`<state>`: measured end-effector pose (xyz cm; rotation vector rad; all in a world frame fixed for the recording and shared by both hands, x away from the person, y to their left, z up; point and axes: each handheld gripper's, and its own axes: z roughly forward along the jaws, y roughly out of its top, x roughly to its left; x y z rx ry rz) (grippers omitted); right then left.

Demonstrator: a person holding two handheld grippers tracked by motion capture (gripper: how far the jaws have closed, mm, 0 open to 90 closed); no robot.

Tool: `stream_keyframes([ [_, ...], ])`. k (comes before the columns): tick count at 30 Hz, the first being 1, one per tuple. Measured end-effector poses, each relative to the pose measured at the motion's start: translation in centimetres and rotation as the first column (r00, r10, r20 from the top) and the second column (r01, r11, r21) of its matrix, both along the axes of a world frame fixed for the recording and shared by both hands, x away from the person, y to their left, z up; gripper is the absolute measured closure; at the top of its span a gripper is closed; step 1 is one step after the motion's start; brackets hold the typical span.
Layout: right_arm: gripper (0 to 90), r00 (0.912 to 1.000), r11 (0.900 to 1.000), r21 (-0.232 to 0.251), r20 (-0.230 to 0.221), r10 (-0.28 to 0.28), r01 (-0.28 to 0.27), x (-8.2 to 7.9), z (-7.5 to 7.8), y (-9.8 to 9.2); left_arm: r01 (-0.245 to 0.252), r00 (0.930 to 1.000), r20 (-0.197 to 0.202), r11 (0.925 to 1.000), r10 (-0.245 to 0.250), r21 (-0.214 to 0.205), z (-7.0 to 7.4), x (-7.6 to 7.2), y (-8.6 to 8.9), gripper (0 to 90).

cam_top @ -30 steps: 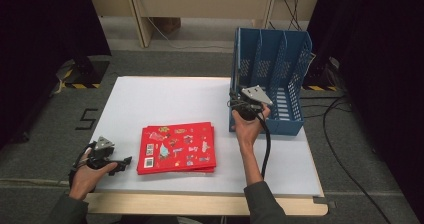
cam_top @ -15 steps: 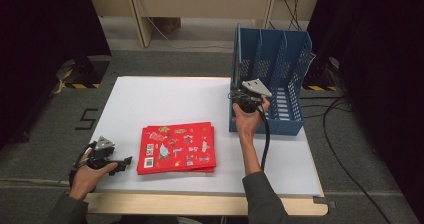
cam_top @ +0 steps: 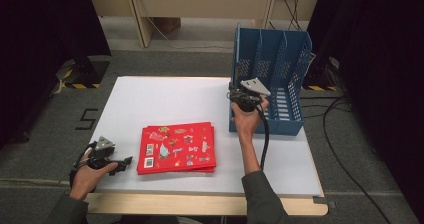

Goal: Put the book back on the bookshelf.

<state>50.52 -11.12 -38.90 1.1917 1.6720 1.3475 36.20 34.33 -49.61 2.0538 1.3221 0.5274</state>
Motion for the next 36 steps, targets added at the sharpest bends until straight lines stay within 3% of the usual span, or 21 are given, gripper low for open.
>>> stream_keyframes([
  [3,56.7,1.0000,0.9998,0.016,0.002,-0.009,0.009,-0.4,0.1,-0.3,0.001,1.0000,0.002,1.0000,-0.001,0.003,0.0,0.0,0.0,17.0],
  [7,53.0,0.9998,0.9985,0.052,0.006,0.018,-0.018,-1.0,0.1,-0.6,0.001,1.0000,0.001,1.0000,-0.001,0.003,0.0,0.0,0.0,17.1],
  [16,46.2,0.9975,0.9955,0.064,0.017,0.069,-0.070,-4.0,0.5,-1.0,-0.003,1.0000,0.004,1.0000,0.003,0.004,0.1,-0.1,0.1,17.1],
  [22,43.2,0.9953,0.9922,0.080,-0.008,0.097,-0.096,-5.7,0.8,-1.5,-0.010,0.9997,0.024,0.9999,0.010,-0.002,0.3,-0.1,0.1,17.4],
  [24,42.2,0.9939,0.9895,0.100,-0.023,0.108,-0.105,-6.3,0.6,-1.7,-0.010,0.9996,0.026,0.9999,0.010,-0.007,0.3,-0.1,0.2,17.4],
  [30,39.0,0.9866,0.9869,0.054,-0.053,0.155,-0.152,-8.3,-0.6,-1.5,-0.014,0.9990,0.043,0.9996,0.015,-0.023,0.5,-0.3,0.0,17.5],
  [36,36.1,0.9804,0.9822,0.071,-0.082,0.179,-0.174,-9.8,-1.9,-1.7,-0.011,0.9975,0.069,0.9989,0.014,-0.045,0.7,-0.3,-0.1,17.6],
])
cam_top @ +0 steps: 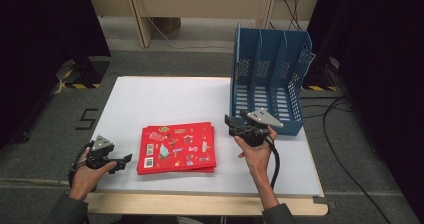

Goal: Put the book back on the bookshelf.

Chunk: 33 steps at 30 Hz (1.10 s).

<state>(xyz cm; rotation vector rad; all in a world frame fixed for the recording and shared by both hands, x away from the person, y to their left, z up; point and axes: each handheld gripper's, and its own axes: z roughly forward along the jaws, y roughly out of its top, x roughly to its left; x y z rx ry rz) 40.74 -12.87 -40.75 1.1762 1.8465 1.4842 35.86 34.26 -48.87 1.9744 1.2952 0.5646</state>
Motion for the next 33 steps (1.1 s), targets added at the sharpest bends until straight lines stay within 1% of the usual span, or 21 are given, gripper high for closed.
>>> stream_keyframes([
  [1,35.9,0.9999,1.0000,-0.001,-0.013,0.005,-0.005,-0.3,-0.3,0.0,-0.001,1.0000,0.000,1.0000,0.001,-0.001,0.0,0.0,0.0,17.6],
  [2,34.9,0.9999,0.9999,-0.013,-0.010,0.007,-0.007,-0.6,-0.6,0.0,0.005,1.0000,-0.003,1.0000,-0.005,-0.002,0.0,0.0,-0.1,17.5],
  [3,34.5,0.9998,0.9998,-0.020,-0.015,0.010,-0.010,-0.8,-0.7,0.1,0.008,1.0000,0.000,1.0000,-0.008,-0.003,0.0,-0.1,-0.2,17.5],
  [4,34.2,0.9997,0.9992,-0.038,-0.019,0.014,-0.015,-1.0,-0.9,0.2,0.008,0.9999,0.008,0.9999,-0.008,-0.010,0.1,-0.1,-0.3,17.4],
  [5,34.2,0.9997,0.9992,-0.038,-0.019,0.014,-0.015,-1.0,-0.9,0.2,0.008,0.9999,0.008,0.9999,-0.008,-0.010,0.1,-0.1,-0.3,17.3],
  [6,34.1,0.9993,0.9983,-0.051,-0.023,0.029,-0.030,-1.5,-1.2,0.4,0.017,0.9997,0.017,0.9997,-0.017,-0.016,0.2,-0.2,-0.4,17.3],
  [7,34.1,0.9993,0.9983,-0.051,-0.023,0.029,-0.030,-1.5,-1.2,0.4,0.017,0.9997,0.017,0.9997,-0.017,-0.016,0.2,-0.2,-0.4,17.1],
  [8,33.9,0.9987,0.9964,-0.072,-0.027,0.044,-0.045,-1.7,-1.6,0.6,0.022,0.9995,0.023,0.9995,-0.021,-0.023,0.3,-0.2,-0.3,17.0],
  [9,33.7,0.9984,0.9961,-0.076,-0.036,0.042,-0.045,-1.8,-1.8,0.7,0.021,0.9994,0.030,0.9994,-0.020,-0.029,0.4,-0.2,-0.3,16.9],
  [11,33.6,0.9978,0.9963,-0.070,-0.046,0.047,-0.050,-1.9,-2.0,0.8,0.021,0.9991,0.036,0.9992,-0.019,-0.034,0.4,-0.3,-0.4,16.9],
  [12,33.6,0.9969,0.9955,-0.076,-0.058,0.053,-0.057,-2.1,-2.3,0.9,0.026,0.9985,0.050,0.9990,-0.024,-0.037,0.5,-0.3,-0.4,16.9],
  [14,33.6,0.9960,0.9959,-0.071,-0.072,0.052,-0.057,-2.2,-2.7,1.0,0.038,0.9977,0.058,0.9982,-0.035,-0.047,0.6,-0.4,-0.7,16.8],
  [17,33.4,0.9924,0.9947,-0.067,-0.101,0.070,-0.077,-2.5,-3.4,1.1,0.056,0.9969,0.057,0.9976,-0.054,-0.041,0.6,-0.5,-1.1,16.6],
  [18,33.4,0.9924,0.9947,-0.067,-0.101,0.070,-0.077,-2.5,-3.4,1.1,0.056,0.9969,0.057,0.9976,-0.054,-0.041,0.6,-0.5,-1.1,16.6],
  [19,33.3,0.9902,0.9954,-0.051,-0.118,0.075,-0.081,-2.7,-3.8,1.2,0.062,0.9963,0.062,0.9970,-0.059,-0.046,0.7,-0.6,-1.3,16.6],
  [22,33.4,0.9876,0.9953,-0.040,-0.134,0.081,-0.088,-2.8,-4.2,1.4,0.069,0.9960,0.060,0.9966,-0.066,-0.045,0.7,-0.7,-1.5,16.5],
  [24,32.9,0.9849,0.9941,-0.048,-0.148,0.090,-0.098,-2.9,-4.4,1.5,0.077,0.9955,0.059,0.9959,-0.074,-0.048,0.7,-0.8,-1.6,16.5],
  [26,33.0,0.9854,0.9926,-0.064,-0.142,0.093,-0.103,-3.0,-4.5,1.6,0.080,0.9954,0.056,0.9953,-0.077,-0.054,0.7,-0.8,-1.7,16.5],
  [27,33.0,0.9849,0.9928,-0.061,-0.145,0.094,-0.104,-3.0,-4.6,1.6,0.082,0.9954,0.054,0.9952,-0.079,-0.053,0.7,-0.8,-1.7,16.4],
  [30,33.0,0.9801,0.9930,-0.037,-0.169,0.104,-0.112,-3.1,-5.0,1.7,0.091,0.9950,0.048,0.9945,-0.088,-0.052,0.7,-0.9,-1.9,16.4],
  [33,33.0,0.9741,0.9918,-0.027,-0.193,0.117,-0.125,-3.2,-5.6,1.8,0.087,0.9950,0.054,0.9951,-0.085,-0.047,0.7,-1.0,-2.1,16.7],
])
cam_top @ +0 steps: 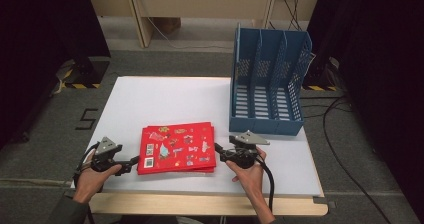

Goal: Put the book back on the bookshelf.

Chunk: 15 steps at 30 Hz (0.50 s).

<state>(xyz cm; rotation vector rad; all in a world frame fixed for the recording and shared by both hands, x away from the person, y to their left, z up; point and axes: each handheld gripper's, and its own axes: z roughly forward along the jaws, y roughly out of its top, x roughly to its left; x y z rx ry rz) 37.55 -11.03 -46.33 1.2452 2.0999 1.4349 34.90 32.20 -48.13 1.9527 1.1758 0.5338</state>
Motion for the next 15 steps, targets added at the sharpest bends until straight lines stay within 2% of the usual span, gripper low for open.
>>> stream_keyframes([
  [8,32.8,0.9987,0.9993,-0.017,-0.040,0.031,-0.032,0.0,-0.8,0.6,-0.007,0.9999,0.016,0.9998,0.007,0.017,0.1,-0.2,-0.3,18.5],
  [12,32.8,0.9979,0.9995,-0.013,-0.059,0.028,-0.029,0.2,-1.3,0.7,0.011,0.9996,0.026,0.9998,-0.012,0.019,0.1,-0.6,-1.2,19.1],
  [15,32.8,0.9976,0.9996,-0.011,-0.065,0.024,-0.024,0.3,-1.4,0.7,0.030,0.9989,0.035,0.9987,-0.032,0.041,0.2,-0.8,-2.0,18.2],
])
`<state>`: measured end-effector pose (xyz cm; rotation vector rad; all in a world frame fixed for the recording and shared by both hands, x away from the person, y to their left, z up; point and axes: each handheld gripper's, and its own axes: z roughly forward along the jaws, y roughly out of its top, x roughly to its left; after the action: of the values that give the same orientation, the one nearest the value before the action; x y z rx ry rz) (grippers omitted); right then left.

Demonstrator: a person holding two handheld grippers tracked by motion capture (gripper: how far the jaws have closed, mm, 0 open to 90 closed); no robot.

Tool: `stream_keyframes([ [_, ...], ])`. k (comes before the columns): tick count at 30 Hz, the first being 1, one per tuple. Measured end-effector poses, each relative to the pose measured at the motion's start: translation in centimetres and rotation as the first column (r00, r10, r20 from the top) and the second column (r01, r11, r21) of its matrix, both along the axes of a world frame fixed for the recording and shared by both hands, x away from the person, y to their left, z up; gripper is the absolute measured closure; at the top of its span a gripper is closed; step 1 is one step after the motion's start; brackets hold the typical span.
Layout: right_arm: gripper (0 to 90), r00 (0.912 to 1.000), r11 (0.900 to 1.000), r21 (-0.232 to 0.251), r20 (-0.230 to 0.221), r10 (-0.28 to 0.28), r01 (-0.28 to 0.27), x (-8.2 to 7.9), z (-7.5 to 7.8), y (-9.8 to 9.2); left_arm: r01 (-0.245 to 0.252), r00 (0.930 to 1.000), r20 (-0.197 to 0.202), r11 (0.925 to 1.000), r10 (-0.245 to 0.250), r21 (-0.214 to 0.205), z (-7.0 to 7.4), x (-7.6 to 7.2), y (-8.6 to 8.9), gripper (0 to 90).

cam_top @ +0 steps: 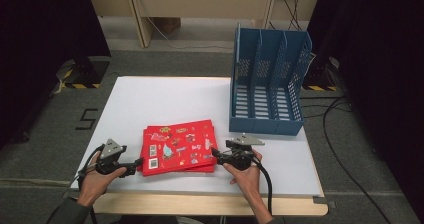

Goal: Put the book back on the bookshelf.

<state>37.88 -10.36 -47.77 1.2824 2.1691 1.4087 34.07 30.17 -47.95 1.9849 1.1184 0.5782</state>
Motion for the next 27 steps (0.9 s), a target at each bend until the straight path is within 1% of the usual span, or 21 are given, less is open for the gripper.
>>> stream_keyframes([
  [2,32.8,1.0000,1.0000,0.001,-0.005,0.002,-0.002,0.1,-0.1,0.0,0.005,1.0000,0.002,1.0000,-0.005,-0.006,0.0,-0.1,-0.3,18.2],
  [4,32.8,0.9996,1.0000,0.008,-0.027,0.002,-0.002,0.3,-0.4,0.2,0.009,1.0000,0.000,0.9999,-0.009,-0.009,-0.1,-0.2,-0.8,17.3],
  [6,32.9,0.9994,0.9999,0.012,-0.033,0.006,-0.005,0.3,-0.5,0.1,0.009,1.0000,0.000,0.9999,-0.009,-0.009,-0.1,-0.2,-0.9,17.3],
  [7,33.1,0.9991,0.9998,0.022,-0.042,0.006,-0.005,0.5,-0.7,0.2,0.009,1.0000,0.001,0.9999,-0.009,-0.011,-0.2,-0.3,-1.3,17.3],
  [9,33.0,0.9989,0.9998,0.020,-0.047,-0.001,0.002,0.6,-0.8,0.1,0.012,0.9999,0.000,0.9999,-0.012,-0.004,-0.2,-0.4,-1.6,17.3],
  [11,33.0,0.9984,0.9995,0.031,-0.056,-0.006,0.008,0.8,-0.9,0.0,0.015,0.9999,-0.001,0.9999,-0.015,0.009,-0.2,-0.5,-1.8,17.3],
  [12,33.0,0.9979,0.9992,0.040,-0.065,-0.007,0.010,0.9,-1.0,0.0,0.014,0.9999,-0.003,0.9999,-0.014,0.010,-0.2,-0.5,-1.8,17.3],
  [15,33.0,0.9972,0.9987,0.048,-0.074,-0.012,0.016,1.0,-1.1,-0.1,0.014,0.9999,0.000,0.9999,-0.014,0.006,-0.2,-0.4,-1.8,16.7],
  [16,33.0,0.9964,0.9978,0.064,-0.083,-0.014,0.019,1.1,-1.2,0.0,0.013,0.9999,-0.006,0.9999,-0.013,0.000,-0.3,-0.4,-1.8,16.5],
  [18,33.0,0.9963,0.9977,0.066,-0.085,-0.012,0.018,1.1,-1.3,0.1,0.005,0.9996,-0.026,0.9999,-0.006,-0.015,-0.3,-0.2,-1.5,16.1],
  [19,33.0,0.9955,0.9971,0.074,-0.093,-0.013,0.020,1.1,-1.3,0.1,0.000,0.9996,-0.028,0.9998,-0.001,-0.021,-0.3,-0.2,-1.5,15.7],
  [23,32.9,0.9955,0.9967,0.080,-0.095,-0.007,0.015,1.3,-1.4,0.1,-0.004,0.9997,-0.025,0.9998,0.003,-0.019,-0.3,-0.1,-1.5,15.7],
  [24,32.8,0.9942,0.9959,0.089,-0.107,-0.008,0.017,1.3,-1.4,0.2,-0.007,0.9998,-0.020,0.9998,0.007,-0.020,-0.4,-0.2,-1.6,16.1],
  [27,32.1,0.9944,0.9953,0.097,-0.105,-0.002,0.012,1.4,-1.6,0.3,-0.010,0.9996,-0.026,0.9996,0.009,-0.026,-0.4,-0.2,-1.6,16.3],
])
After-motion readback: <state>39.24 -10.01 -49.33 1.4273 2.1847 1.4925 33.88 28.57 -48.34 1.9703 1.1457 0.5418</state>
